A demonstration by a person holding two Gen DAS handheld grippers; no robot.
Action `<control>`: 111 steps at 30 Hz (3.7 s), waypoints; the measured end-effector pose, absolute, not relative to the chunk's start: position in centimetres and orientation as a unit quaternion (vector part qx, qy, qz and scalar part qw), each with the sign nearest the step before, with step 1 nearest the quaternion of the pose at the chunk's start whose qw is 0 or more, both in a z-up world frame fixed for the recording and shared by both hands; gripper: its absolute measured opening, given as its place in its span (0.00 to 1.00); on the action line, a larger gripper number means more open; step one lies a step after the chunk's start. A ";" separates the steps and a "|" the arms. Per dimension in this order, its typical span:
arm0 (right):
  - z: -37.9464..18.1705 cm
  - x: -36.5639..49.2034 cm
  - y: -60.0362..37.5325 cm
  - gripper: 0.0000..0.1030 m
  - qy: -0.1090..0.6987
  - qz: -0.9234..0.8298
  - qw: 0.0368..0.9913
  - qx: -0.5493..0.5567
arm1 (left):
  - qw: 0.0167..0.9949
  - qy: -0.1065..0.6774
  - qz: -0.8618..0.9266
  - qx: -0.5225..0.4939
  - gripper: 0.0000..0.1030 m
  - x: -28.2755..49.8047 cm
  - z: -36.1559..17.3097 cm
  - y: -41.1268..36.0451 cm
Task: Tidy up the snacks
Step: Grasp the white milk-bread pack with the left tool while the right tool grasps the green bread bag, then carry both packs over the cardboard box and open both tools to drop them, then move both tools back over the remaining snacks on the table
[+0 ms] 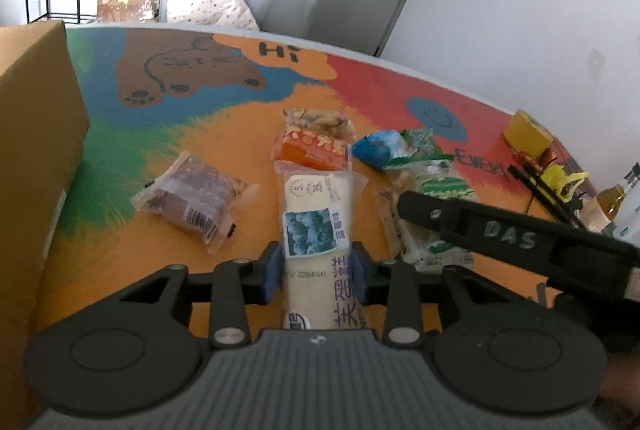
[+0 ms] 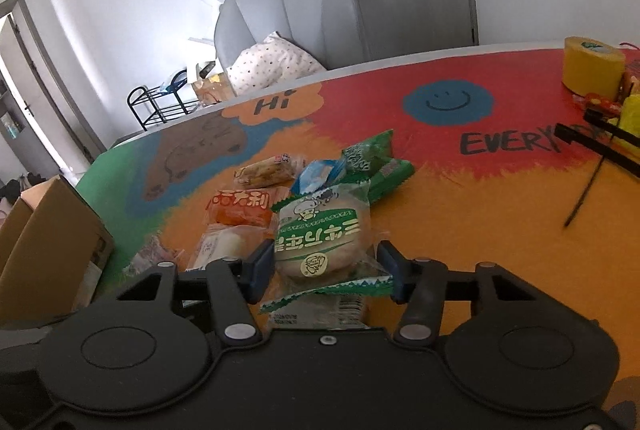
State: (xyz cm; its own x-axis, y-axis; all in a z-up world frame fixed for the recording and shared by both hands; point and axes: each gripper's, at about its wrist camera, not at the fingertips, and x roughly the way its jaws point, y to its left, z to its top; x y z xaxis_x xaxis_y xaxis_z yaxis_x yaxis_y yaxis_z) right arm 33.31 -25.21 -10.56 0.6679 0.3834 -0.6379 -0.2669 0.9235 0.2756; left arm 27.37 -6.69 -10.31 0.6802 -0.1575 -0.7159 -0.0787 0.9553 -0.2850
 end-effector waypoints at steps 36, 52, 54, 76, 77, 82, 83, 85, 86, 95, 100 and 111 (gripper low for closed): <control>-4.5 27.8 -24.2 0.45 0.301 0.231 0.919 0.107 | 0.938 0.322 -0.007 -0.125 0.29 22.2 -3.2 -4.1; -2.3 27.2 -18.2 0.45 0.278 0.290 0.911 0.096 | 0.950 0.286 0.047 -0.119 0.29 19.8 0.5 1.3; -2.2 27.2 -17.7 0.45 0.277 0.296 0.909 0.096 | 0.950 0.285 0.054 -0.116 0.29 19.6 0.8 1.9; -1.3 26.1 -12.2 0.45 0.274 0.336 0.898 0.069 | 0.936 0.298 0.139 -0.126 0.30 18.6 0.3 10.1; -1.4 26.1 -11.9 0.45 0.274 0.339 0.897 0.068 | 0.936 0.298 0.148 -0.119 0.32 18.5 0.3 10.3; -1.3 25.7 -10.6 0.45 0.275 0.353 0.892 0.062 | 0.932 0.300 0.161 -0.125 0.39 17.8 0.1 11.0; -1.3 25.7 -10.3 0.45 0.276 0.355 0.891 0.061 | 0.932 0.299 0.163 -0.127 0.43 17.5 0.0 11.2; -1.4 25.6 -9.7 0.45 0.278 0.360 0.889 0.059 | 0.931 0.296 0.166 -0.133 0.48 17.0 0.0 11.5; -1.4 25.6 -9.4 0.45 0.279 0.362 0.888 0.058 | 0.931 0.296 0.167 -0.136 0.51 16.8 0.0 11.7; -1.3 25.5 -7.7 0.53 0.283 0.381 0.877 0.072 | 0.930 0.285 0.175 -0.152 0.70 15.5 0.2 13.0; -1.5 25.7 -8.9 0.57 0.291 0.364 0.881 0.082 | 0.931 0.284 0.168 -0.155 0.79 15.3 0.1 13.1; -1.8 24.8 -13.1 0.64 0.300 0.319 0.895 0.082 | 0.936 0.281 0.136 -0.160 0.92 15.4 -0.2 11.3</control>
